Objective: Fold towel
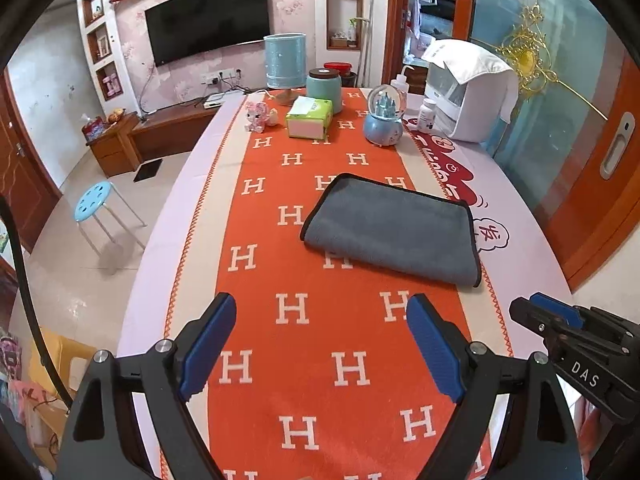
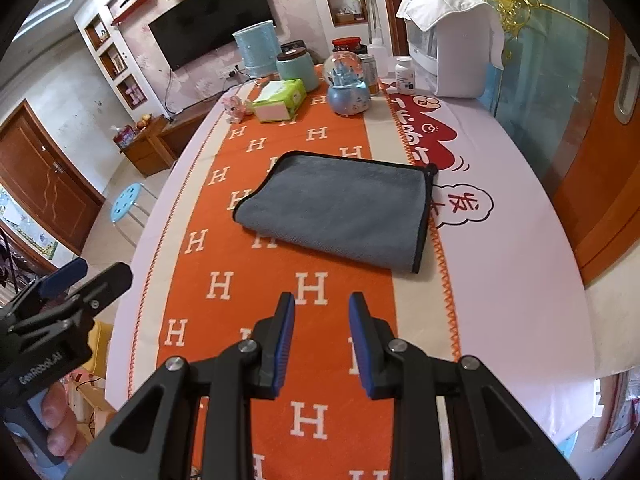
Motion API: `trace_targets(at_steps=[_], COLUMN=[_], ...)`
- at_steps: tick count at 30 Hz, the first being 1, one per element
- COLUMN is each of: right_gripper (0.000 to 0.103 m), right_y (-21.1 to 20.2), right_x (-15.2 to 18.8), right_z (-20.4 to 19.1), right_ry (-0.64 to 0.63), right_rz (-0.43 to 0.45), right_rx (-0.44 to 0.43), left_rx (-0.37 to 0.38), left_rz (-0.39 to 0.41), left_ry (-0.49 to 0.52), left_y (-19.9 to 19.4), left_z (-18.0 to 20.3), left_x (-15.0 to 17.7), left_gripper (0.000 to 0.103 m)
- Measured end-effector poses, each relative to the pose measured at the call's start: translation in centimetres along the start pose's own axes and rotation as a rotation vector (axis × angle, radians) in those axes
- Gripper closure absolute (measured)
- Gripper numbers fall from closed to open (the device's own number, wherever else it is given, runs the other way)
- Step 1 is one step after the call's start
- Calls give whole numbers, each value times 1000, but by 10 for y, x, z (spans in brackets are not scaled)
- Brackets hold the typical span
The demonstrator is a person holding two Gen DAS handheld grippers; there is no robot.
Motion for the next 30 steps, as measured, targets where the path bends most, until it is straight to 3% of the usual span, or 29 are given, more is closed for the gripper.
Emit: trace_targets(at_steps=[9, 20, 25, 30], right_gripper=[75, 71, 70, 63], right_y=[-17, -39, -50, -55], right_x=[27, 68, 80, 92], right_z=[-10, -26, -35, -41], right_ry=[-3, -25, -57, -80], right_rz=[41, 81, 102, 117], right_rx=[-13, -30, -28, -11], left_rx=[-28, 13, -8, -2], left_rz=[62, 32, 40, 39], left_ry=[9, 7, 6, 0], left_y=[-27, -46, -54, -59], left_z=[3, 3, 1, 2], left_x=[27, 64, 73, 80], left_gripper=[16, 13, 13, 13])
Point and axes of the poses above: each gripper's, at about its wrist camera, not at the fingertips, and y roughly the way its jaws point, z to its right, x to its underside, the point moved 3 cm from there along y, roughly the way its jaws point, and after that the axes turned 1 degree about -x, right-handed, at the moved point
